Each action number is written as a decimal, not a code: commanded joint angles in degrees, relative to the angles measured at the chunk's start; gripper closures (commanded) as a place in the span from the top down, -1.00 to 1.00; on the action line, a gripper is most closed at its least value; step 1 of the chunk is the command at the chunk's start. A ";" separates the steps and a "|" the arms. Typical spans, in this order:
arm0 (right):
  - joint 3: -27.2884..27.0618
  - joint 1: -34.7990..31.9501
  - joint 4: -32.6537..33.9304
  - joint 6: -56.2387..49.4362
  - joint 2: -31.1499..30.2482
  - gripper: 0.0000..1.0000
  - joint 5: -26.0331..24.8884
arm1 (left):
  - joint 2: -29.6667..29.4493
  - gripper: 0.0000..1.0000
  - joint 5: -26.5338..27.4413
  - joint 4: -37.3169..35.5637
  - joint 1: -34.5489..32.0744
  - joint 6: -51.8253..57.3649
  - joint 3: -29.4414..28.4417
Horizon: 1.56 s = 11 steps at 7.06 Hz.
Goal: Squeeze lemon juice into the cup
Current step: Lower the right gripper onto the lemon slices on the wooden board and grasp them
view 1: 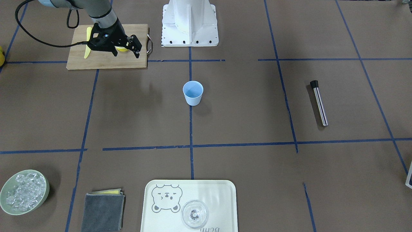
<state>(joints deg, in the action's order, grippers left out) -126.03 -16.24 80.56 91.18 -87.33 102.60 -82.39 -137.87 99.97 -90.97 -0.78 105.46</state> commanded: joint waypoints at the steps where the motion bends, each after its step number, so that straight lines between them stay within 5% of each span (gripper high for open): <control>1: -1.58 6.20 2.67 0.32 -1.25 0.99 -4.31 | 0.03 1.00 -0.03 0.49 0.00 -0.36 -0.25; 4: -1.50 8.24 2.32 0.23 -5.38 1.00 -4.77 | 0.03 1.00 -0.03 0.76 0.00 -0.98 0.27; 11: 2.19 11.05 2.06 0.93 -4.25 1.00 -4.77 | 0.12 1.00 -0.20 0.76 -0.26 -1.15 0.45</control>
<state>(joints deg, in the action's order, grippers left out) -124.46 -5.72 82.62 92.07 -91.76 97.85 -82.28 -137.94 100.73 -91.12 -1.94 105.91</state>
